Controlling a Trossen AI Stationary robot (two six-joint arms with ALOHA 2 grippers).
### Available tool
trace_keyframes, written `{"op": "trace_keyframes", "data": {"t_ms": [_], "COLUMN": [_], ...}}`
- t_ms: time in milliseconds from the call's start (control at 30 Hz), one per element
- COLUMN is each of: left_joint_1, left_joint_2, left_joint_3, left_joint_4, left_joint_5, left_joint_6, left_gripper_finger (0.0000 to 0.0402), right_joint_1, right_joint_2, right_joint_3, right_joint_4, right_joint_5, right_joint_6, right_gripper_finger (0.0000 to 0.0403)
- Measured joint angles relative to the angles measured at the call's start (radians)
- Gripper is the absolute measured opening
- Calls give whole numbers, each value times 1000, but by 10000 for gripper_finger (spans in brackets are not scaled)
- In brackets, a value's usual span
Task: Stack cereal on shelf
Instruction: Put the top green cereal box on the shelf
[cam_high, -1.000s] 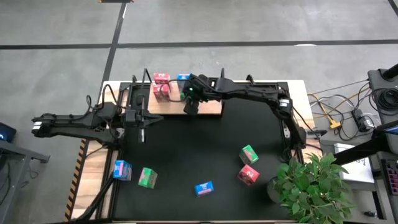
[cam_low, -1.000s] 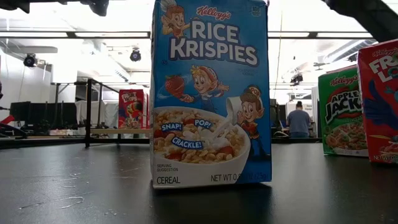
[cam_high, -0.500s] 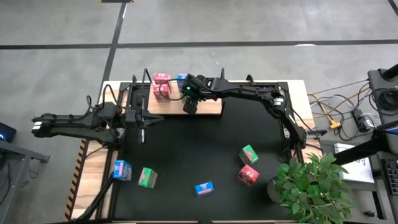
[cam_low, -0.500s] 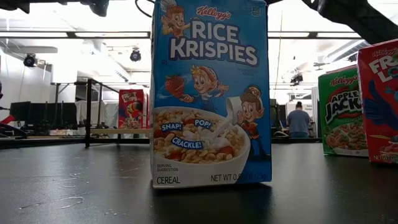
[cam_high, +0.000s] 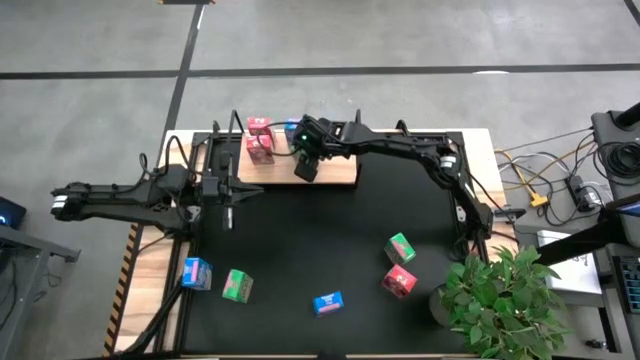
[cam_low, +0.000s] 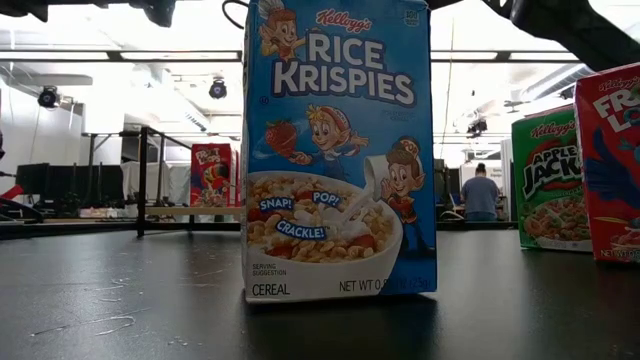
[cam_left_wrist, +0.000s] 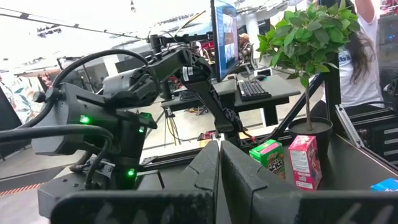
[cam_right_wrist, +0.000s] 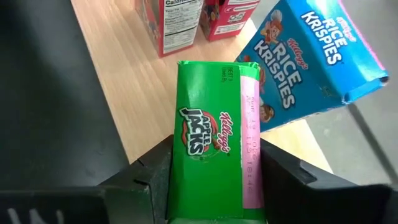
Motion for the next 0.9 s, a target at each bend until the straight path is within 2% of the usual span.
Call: {"op": "trace_keyframes", "data": {"t_ms": [300,533,700,900], "left_joint_1": [0,0,0,0], "left_joint_2": [0,0,-1,-1], "left_joint_3": [0,0,0,0], "left_joint_4": [0,-7,-8,-15], "left_joint_5": [0,0,0,0], "left_joint_6": [0,0,0,0], "left_gripper_finger": [0,0,0,0], "right_joint_1": [-12,-5,21,30], "right_joint_2": [-5,-8,-12,-2], "right_joint_3": [9,136,252,247], "right_joint_4": [-18,-166,-331,-450], "right_joint_5": [-21,-20,-21,-20], "right_joint_6": [22,60,65,62], "right_gripper_finger": [240,254,235,160]}}
